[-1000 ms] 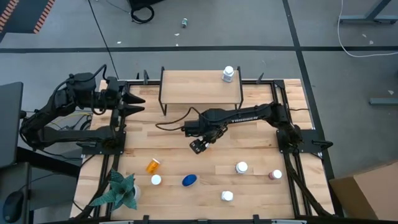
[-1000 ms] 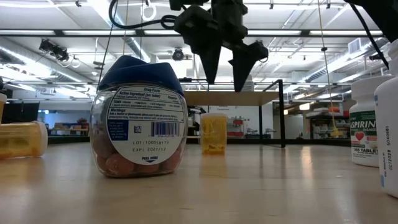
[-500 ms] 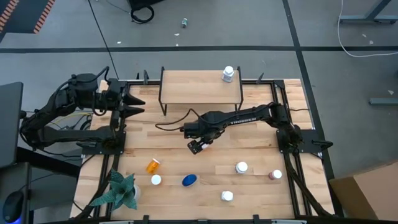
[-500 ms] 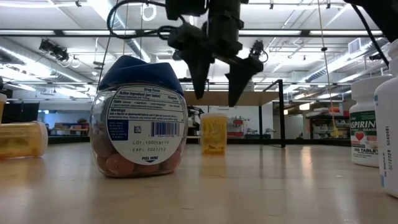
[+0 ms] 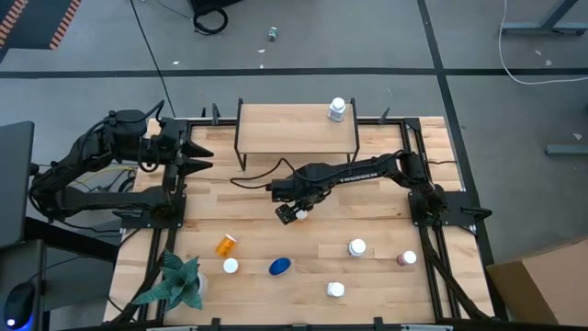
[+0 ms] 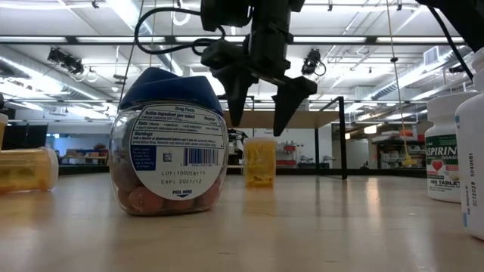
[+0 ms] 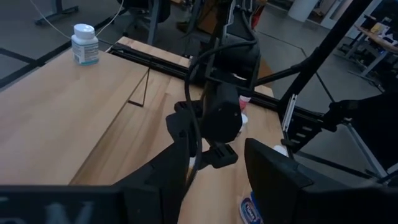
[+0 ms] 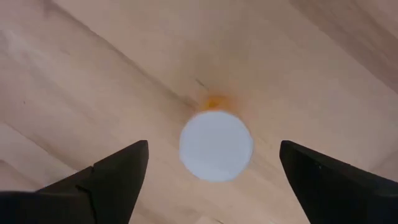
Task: Pick and place medicine bottles onto shelf by color
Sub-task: Put the top orange pill bottle on the shelf
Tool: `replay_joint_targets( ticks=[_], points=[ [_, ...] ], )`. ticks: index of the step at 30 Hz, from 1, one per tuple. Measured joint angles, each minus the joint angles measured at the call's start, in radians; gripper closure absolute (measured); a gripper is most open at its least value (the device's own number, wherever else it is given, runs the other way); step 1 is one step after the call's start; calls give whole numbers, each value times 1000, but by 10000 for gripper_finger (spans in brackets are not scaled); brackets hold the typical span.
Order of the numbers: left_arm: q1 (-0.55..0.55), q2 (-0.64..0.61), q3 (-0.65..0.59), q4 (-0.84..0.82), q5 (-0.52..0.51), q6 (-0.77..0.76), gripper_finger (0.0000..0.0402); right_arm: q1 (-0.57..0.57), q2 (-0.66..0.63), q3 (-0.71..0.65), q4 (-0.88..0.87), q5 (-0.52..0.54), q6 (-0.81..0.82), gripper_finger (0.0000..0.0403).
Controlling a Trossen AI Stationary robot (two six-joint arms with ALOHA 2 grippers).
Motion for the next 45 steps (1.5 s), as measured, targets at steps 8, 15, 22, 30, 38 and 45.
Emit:
replay_joint_targets(
  ticks=[8,15,22,30,38,45],
  points=[
    [0,0,0,-1,-1,2,235,-22,0,-61,30,-64,35,41],
    [0,0,0,-21,-1,-1,237,-21,0,-80,70,-78,44,42],
    [0,0,0,-30,-3,1,239,-21,0,-80,82,-66,47,53],
    [0,0,0,-31,-4,-2,241,-19,0,-80,84,-68,47,89],
    [0,0,0,-36,-4,-2,245,-19,0,-80,85,-89,27,101],
    [0,0,0,-36,-4,-2,245,-19,0,-80,84,-90,20,101]
  ],
)
